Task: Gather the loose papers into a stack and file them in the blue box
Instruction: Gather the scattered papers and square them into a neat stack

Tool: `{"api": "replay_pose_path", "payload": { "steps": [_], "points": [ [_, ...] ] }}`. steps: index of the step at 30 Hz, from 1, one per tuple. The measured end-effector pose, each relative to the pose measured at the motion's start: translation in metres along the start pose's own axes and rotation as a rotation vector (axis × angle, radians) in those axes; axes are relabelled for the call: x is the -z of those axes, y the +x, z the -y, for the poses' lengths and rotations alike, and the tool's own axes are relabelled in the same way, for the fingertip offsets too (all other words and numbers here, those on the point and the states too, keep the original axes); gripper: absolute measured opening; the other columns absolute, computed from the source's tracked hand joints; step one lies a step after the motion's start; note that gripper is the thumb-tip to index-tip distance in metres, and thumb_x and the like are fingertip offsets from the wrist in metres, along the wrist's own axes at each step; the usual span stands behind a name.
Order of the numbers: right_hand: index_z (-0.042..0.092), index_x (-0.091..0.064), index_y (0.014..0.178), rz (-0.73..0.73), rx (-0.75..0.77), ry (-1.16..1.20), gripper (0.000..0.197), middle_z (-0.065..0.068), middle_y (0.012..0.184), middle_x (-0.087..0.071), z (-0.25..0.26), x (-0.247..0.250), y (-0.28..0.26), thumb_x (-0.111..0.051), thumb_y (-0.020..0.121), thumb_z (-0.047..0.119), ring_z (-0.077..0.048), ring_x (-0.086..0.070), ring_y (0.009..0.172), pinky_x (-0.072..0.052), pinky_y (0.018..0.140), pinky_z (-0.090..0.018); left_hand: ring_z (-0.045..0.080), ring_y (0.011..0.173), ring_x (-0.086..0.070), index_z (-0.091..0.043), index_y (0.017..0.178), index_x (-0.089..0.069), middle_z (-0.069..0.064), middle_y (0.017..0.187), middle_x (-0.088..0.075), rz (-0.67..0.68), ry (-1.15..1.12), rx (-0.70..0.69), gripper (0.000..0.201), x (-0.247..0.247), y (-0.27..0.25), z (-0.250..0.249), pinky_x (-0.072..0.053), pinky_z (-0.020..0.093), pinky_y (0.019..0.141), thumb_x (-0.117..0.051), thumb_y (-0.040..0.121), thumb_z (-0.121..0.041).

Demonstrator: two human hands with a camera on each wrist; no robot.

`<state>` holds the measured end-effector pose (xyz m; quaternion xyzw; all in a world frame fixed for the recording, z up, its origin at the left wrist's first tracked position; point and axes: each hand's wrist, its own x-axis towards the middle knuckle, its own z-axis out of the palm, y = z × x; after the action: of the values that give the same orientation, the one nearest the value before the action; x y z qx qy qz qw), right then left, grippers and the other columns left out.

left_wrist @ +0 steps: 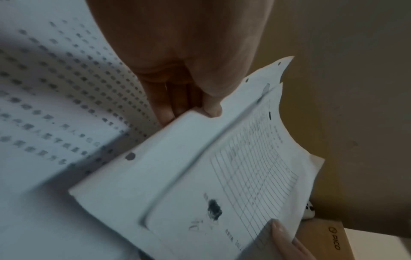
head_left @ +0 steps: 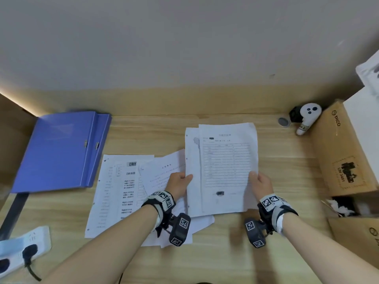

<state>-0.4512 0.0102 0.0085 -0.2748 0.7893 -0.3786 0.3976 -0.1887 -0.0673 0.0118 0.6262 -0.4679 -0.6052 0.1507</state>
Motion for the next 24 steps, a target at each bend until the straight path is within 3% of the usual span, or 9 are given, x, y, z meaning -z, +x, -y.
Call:
{"api": "replay_pose_path", "payload": {
  "steps": [2,5,8,12,15,17,20,24],
  "points": [
    [0.008,-0.058,0.080,-0.107,0.021,-0.003,0.027,-0.009,0.079,-0.058,0.000,0.005,0.004,-0.043,0.100,0.016,-0.022,-0.052,0.080,-0.039,0.070,-0.029,0.014,0.058,-0.055,-0.006,0.075,-0.059,0.008,0.068,-0.061,-0.032,-0.015,-0.007,0.022,0.008,-0.004,0.003,-0.042,0.023,0.059,-0.058,0.093,-0.018],
    [0.009,-0.051,0.072,-0.180,0.054,-0.036,0.028,-0.008,0.074,-0.054,0.003,0.008,0.004,-0.042,0.099,0.010,-0.022,-0.050,0.077,-0.037,0.071,-0.029,0.010,0.051,-0.049,-0.007,0.066,-0.054,0.000,0.058,-0.056,-0.094,-0.015,0.015,0.029,0.022,-0.009,0.012,-0.035,0.021,0.051,-0.055,0.094,-0.014],
    [0.006,-0.054,0.079,-0.181,0.071,-0.019,0.023,-0.011,0.081,-0.058,0.008,0.004,0.002,-0.042,0.099,0.009,-0.022,-0.051,0.081,-0.038,0.074,-0.029,0.017,0.062,-0.052,-0.007,0.071,-0.055,0.006,0.066,-0.057,-0.106,-0.011,0.030,0.024,0.035,-0.016,0.021,-0.039,0.025,0.060,-0.056,0.091,-0.019],
    [0.004,-0.059,0.088,-0.140,0.073,-0.028,0.021,-0.010,0.086,-0.059,0.008,-0.010,0.002,-0.043,0.099,0.010,-0.021,-0.052,0.084,-0.039,0.077,-0.029,0.021,0.071,-0.059,-0.002,0.079,-0.065,0.011,0.077,-0.066,-0.146,0.016,0.062,0.023,0.048,-0.023,0.038,-0.045,0.030,0.067,-0.055,0.094,-0.016],
    [0.013,-0.051,0.067,-0.055,0.062,-0.039,0.031,0.000,0.068,-0.053,0.006,-0.025,-0.003,-0.043,0.097,0.009,-0.020,-0.048,0.070,-0.038,0.062,-0.028,0.019,0.072,-0.064,-0.001,0.091,-0.070,0.010,0.084,-0.070,-0.172,0.043,0.081,0.021,0.055,-0.029,0.052,-0.051,0.025,0.065,-0.055,0.094,-0.016],
    [0.015,-0.050,0.065,0.029,0.044,-0.075,0.030,0.000,0.066,-0.054,0.003,-0.036,-0.007,-0.045,0.095,0.009,-0.019,-0.047,0.064,-0.037,0.059,-0.027,0.016,0.071,-0.065,0.000,0.097,-0.070,0.009,0.086,-0.070,-0.179,0.027,0.095,0.019,0.057,-0.033,0.059,-0.053,0.024,0.063,-0.056,0.094,-0.013],
    [0.001,-0.056,0.075,0.139,0.027,-0.188,0.018,-0.009,0.072,-0.060,-0.007,-0.055,-0.012,-0.049,0.089,0.010,-0.022,-0.050,0.065,-0.039,0.057,-0.029,0.024,0.082,-0.068,-0.003,0.102,-0.071,0.010,0.089,-0.072,-0.152,-0.041,0.126,0.019,0.057,-0.038,0.070,-0.059,0.039,0.079,-0.056,0.092,-0.010],
    [0.007,-0.066,0.085,0.208,0.078,-0.353,0.014,-0.016,0.082,-0.069,-0.016,-0.078,-0.019,-0.055,0.079,0.014,-0.028,-0.058,0.068,-0.045,0.060,-0.032,0.019,0.075,-0.063,-0.011,0.103,-0.064,0.008,0.089,-0.068,-0.140,-0.131,0.202,0.015,0.060,-0.045,0.076,-0.054,0.031,0.067,-0.055,0.091,-0.009]
  ]
}}
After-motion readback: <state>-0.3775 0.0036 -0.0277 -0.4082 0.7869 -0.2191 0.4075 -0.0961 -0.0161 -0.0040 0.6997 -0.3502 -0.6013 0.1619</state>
